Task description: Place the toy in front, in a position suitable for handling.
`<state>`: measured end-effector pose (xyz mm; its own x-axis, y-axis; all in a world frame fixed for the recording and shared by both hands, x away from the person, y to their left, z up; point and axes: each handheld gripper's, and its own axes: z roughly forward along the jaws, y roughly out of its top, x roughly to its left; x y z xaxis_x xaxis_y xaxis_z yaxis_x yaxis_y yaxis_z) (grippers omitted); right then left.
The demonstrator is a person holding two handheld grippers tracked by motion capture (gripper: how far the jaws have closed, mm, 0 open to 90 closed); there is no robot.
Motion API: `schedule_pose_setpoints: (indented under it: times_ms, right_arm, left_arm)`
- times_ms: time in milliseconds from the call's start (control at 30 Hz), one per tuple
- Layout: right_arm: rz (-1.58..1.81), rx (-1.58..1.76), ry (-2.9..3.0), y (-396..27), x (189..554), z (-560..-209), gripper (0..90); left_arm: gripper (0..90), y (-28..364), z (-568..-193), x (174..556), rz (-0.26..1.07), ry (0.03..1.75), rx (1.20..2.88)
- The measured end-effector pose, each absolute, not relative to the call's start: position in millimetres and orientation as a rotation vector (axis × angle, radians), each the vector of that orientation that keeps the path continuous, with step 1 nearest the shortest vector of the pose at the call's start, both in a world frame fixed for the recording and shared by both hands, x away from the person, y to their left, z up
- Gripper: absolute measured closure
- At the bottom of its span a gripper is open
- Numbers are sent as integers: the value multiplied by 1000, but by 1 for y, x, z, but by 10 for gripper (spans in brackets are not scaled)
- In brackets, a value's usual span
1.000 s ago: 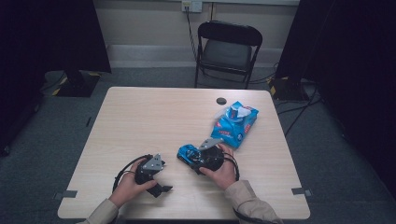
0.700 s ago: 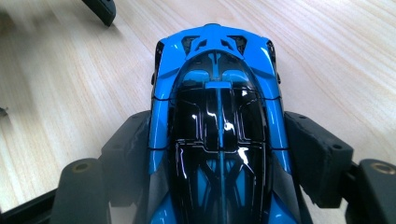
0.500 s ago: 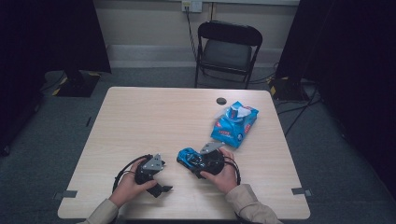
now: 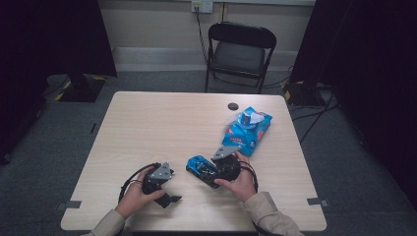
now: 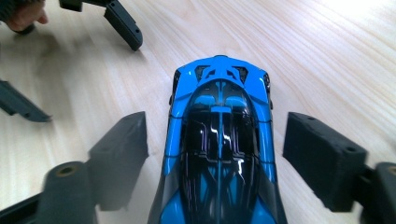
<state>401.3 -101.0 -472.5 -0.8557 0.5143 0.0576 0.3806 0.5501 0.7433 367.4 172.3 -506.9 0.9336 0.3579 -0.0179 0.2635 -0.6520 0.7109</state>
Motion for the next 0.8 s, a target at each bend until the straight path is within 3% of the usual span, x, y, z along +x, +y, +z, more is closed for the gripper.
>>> schedule_pose_setpoints:
  times_ms: [300,700,800]
  right_arm:
    - [1197,804,2608,-126,405,-461,199]
    - [1215,867,2547,-152,407,-459,241]
    - [1226,904,2512,-159,410,-457,286]
  left_arm:
    - [0,172,-507,367,158,437,2316]
    - [0,172,-507,367,162,444,2311]
    - [0,173,-507,366,162,446,2312]
